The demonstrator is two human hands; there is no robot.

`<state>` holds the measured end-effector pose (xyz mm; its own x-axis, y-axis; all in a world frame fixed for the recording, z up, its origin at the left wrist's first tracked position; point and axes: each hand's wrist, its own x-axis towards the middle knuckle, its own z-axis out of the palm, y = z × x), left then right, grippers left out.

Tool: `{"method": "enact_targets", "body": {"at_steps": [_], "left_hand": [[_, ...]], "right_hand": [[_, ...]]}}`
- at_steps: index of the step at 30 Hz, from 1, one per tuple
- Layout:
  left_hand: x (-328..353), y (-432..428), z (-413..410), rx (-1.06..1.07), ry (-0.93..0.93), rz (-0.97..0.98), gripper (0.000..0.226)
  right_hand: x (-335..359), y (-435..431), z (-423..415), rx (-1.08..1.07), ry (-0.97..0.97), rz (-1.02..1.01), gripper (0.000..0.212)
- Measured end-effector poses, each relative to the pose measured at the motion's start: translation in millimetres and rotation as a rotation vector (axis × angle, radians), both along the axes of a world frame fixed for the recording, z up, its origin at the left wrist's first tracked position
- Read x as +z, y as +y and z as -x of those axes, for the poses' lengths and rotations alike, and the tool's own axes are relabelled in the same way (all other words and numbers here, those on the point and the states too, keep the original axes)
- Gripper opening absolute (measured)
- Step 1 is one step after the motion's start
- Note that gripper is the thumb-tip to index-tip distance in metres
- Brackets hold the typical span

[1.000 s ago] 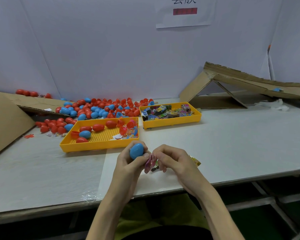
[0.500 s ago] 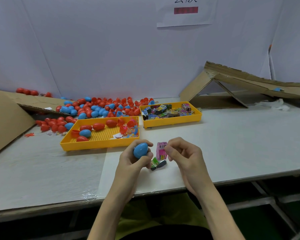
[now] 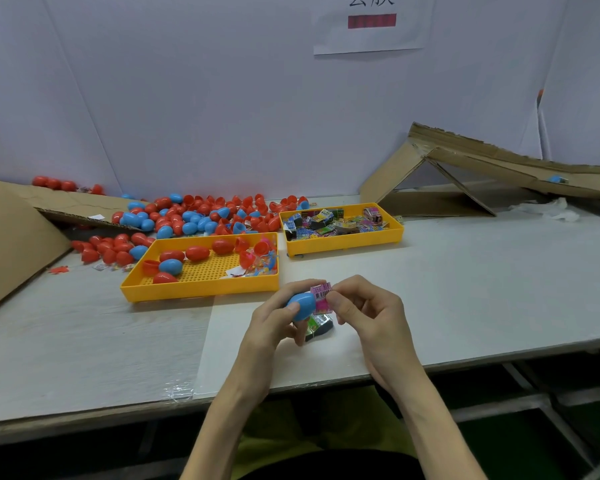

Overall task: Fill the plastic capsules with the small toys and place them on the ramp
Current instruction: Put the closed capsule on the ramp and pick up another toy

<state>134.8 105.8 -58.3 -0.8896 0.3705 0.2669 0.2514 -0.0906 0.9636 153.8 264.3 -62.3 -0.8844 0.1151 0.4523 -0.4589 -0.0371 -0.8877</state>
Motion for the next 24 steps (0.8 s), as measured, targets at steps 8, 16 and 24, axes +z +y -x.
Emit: {"method": "enact_targets", "body": {"at_steps": [8,16,24], "left_hand": [[-1.3,-0.3,-1.9,0.036,0.059,0.008,0.035],[-0.4,1.6,-3.2,0.083,0.063,0.034,0.029],[1.3,2.1,-4.3,0.097,0.057,0.032,0.028]], "right_hand": [[-1.1,0.2,0.0,-0.027,0.004,0.044,0.008],[-1.0,3.0,-0.7,-0.004,-0.004,0.051,0.004],[1.5,4.7,-1.4,0.085,-0.059,0.156,0.007]]}}
